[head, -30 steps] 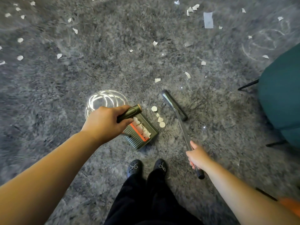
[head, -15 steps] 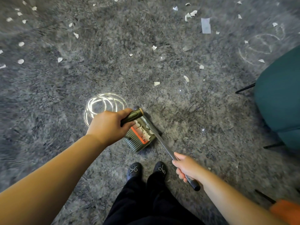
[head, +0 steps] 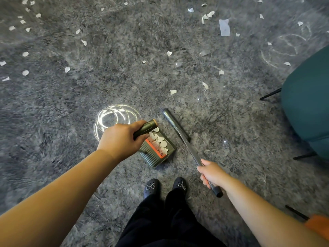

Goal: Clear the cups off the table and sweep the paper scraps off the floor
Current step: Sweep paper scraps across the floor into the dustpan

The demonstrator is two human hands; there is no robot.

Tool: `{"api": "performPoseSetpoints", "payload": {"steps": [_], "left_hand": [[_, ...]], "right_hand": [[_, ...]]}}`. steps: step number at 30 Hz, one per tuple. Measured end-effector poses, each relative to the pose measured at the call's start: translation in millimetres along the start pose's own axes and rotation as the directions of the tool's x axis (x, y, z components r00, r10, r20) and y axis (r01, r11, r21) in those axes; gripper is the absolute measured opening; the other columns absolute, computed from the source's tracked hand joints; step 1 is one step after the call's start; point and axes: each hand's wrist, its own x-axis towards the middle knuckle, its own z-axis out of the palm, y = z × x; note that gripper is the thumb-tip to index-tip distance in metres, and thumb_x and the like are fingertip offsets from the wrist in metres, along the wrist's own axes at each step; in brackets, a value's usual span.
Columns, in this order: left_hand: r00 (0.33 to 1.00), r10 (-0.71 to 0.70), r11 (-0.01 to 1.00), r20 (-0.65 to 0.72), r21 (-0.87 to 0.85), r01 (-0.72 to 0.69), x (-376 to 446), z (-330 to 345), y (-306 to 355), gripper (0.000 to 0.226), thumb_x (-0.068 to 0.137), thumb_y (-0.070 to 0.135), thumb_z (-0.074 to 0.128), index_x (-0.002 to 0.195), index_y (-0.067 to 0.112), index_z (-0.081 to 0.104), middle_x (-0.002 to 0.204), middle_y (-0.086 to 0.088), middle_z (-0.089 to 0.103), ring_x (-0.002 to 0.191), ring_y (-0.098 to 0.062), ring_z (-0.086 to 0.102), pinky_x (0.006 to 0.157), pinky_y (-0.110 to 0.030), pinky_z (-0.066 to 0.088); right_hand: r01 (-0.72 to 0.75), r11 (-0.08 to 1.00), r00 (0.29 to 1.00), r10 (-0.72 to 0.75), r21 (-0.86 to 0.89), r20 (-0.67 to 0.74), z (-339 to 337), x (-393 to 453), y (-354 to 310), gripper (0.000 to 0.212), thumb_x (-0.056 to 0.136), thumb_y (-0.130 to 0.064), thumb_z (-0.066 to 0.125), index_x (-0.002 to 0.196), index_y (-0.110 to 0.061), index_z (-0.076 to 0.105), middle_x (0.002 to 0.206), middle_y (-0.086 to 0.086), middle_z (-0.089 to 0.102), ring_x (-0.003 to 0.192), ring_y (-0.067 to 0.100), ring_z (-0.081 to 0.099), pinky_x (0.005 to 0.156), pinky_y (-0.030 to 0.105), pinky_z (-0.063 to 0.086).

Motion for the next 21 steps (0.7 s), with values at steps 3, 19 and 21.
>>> {"api": "performPoseSetpoints", "payload": {"steps": [3,19,21], "left_hand": [[1.000,-0.005,1.000,0.000,-0.012,0.005,1.6,-1.5,-2.5,0.044,0.088,0.052,0.057,0.131,0.042,0.054,0.083,0.001,0.069,0.077,-0.025,0.064,0.061,-0.027,0.046],[1.000,-0.012,1.000,-0.005,-0.007,0.012,-0.7,-1.3,-9.2,0.045,0.088,0.053,0.056,0.132,0.042,0.053,0.086,0.001,0.070,0.078,-0.024,0.064,0.059,-0.026,0.041],[1.000,-0.011,1.000,-0.005,-0.006,0.011,-1.5,-1.9,-9.8,0.046,0.088,0.052,0.056,0.132,0.041,0.053,0.087,0.001,0.070,0.078,-0.024,0.064,0.059,-0.026,0.040]], "right_hand": [[-0.018,1.000,0.999,0.018,0.003,0.051,1.1,12.8,1.8,0.054,0.101,-0.015,0.044,0.151,-0.019,0.023,0.055,0.005,0.044,0.036,0.010,0.040,0.035,0.021,0.036],[-0.023,0.996,0.999,0.019,-0.084,-0.041,28.4,-8.7,41.8,0.064,0.093,-0.018,0.060,0.149,-0.027,0.030,0.070,0.007,0.056,0.044,0.015,0.045,0.041,0.024,0.040],[-0.023,0.998,0.997,0.019,-0.061,-0.071,27.9,-14.6,51.9,0.063,0.094,-0.013,0.058,0.149,-0.027,0.031,0.066,0.008,0.054,0.041,0.015,0.041,0.040,0.024,0.038]]}}
